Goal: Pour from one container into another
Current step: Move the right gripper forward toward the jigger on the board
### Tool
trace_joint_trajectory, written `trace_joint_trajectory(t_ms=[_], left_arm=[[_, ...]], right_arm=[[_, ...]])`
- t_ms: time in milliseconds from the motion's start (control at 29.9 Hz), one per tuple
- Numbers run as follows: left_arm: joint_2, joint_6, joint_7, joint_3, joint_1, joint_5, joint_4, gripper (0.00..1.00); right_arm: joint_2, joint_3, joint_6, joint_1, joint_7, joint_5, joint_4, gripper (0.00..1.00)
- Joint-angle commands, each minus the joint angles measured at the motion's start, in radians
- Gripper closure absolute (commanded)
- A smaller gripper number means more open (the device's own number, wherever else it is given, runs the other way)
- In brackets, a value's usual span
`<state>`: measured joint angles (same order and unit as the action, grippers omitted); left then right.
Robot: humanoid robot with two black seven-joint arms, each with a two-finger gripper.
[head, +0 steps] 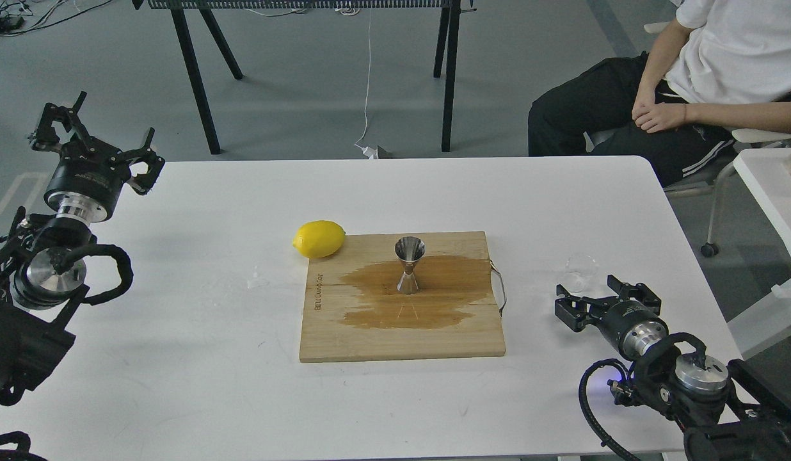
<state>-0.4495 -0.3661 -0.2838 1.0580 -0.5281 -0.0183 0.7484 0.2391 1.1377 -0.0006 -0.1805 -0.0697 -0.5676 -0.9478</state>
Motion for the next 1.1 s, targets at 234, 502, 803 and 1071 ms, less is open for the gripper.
trace_joint_trajectory(t_ms=[234, 502, 803, 1071], left_arm=[[0.000, 0.001, -0.003, 0.002, 0.000, 0.000, 0.000, 0.00], [-0.003, 0.003, -0.003, 0.004, -0.001, 0.000, 0.000, 0.00], [-0.003, 0.015, -0.009, 0.004, -0.001, 0.000, 0.000, 0.00], [-0.011, 0.013, -0.011, 0.004, -0.001, 0.000, 0.000, 0.00]], right_arm=[[-0.058, -0.006, -0.002, -0.112, -0.002, 0.000, 0.156, 0.09], [-0.081, -0.007, 0.002, -0.132, -0.004, 0.012, 0.176, 0.46], [-0.077, -0.007, 0.031, -0.125, -0.015, 0.023, 0.123, 0.56], [-0.004, -0.012, -0.002, -0.082, -0.013, 0.063, -0.166, 0.57]])
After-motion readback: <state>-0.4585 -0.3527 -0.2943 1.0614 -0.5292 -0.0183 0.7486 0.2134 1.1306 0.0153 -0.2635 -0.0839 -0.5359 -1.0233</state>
